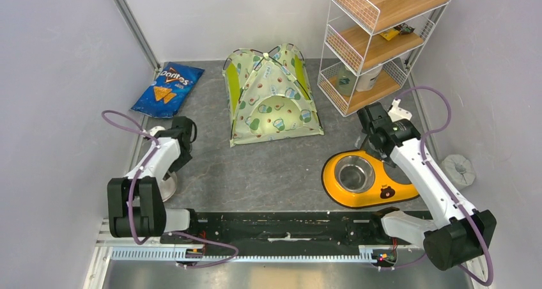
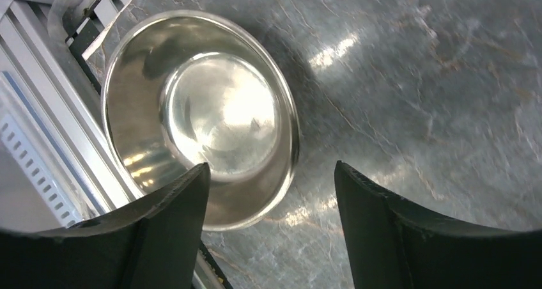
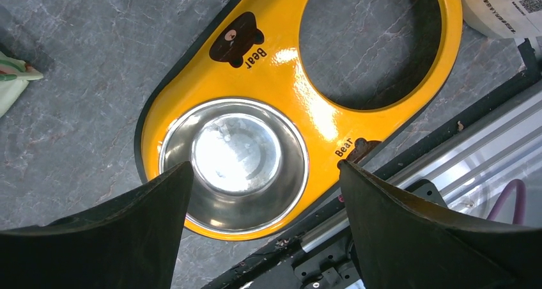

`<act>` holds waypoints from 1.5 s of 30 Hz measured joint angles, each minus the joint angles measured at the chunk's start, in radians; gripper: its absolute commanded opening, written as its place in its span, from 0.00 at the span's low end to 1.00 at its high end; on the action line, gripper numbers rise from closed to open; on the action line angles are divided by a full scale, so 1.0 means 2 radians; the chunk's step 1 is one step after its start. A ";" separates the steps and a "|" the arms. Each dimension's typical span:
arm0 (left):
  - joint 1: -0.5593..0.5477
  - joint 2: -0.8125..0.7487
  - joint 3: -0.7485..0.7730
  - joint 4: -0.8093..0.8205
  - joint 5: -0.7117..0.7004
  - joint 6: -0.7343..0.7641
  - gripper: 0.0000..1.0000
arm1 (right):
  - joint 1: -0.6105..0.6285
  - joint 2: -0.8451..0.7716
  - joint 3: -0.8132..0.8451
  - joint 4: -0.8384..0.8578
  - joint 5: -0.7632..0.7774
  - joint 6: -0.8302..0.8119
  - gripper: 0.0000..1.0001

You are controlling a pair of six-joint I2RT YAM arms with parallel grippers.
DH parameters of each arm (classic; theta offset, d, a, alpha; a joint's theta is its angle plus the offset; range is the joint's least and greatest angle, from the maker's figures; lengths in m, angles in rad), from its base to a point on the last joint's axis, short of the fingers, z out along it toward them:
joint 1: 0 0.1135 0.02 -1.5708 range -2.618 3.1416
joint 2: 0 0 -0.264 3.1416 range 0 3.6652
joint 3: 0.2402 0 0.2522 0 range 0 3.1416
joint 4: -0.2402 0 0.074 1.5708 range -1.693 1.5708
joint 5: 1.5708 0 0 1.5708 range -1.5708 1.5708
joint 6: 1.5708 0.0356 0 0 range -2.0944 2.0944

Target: Set up the pet tent

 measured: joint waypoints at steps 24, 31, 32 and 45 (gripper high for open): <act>0.078 0.007 0.018 0.069 0.063 0.061 0.02 | -0.011 0.021 0.068 0.026 -0.003 -0.023 0.90; -0.112 -0.070 0.073 0.041 0.062 0.073 0.02 | -0.011 0.037 0.099 0.028 -0.030 -0.035 0.90; -0.145 -0.075 0.078 0.036 0.063 0.071 0.02 | -0.011 0.039 0.102 0.028 -0.032 -0.036 0.90; -0.528 -0.049 0.110 0.097 0.068 0.145 0.02 | -0.013 0.049 0.236 -0.007 -0.021 -0.056 0.90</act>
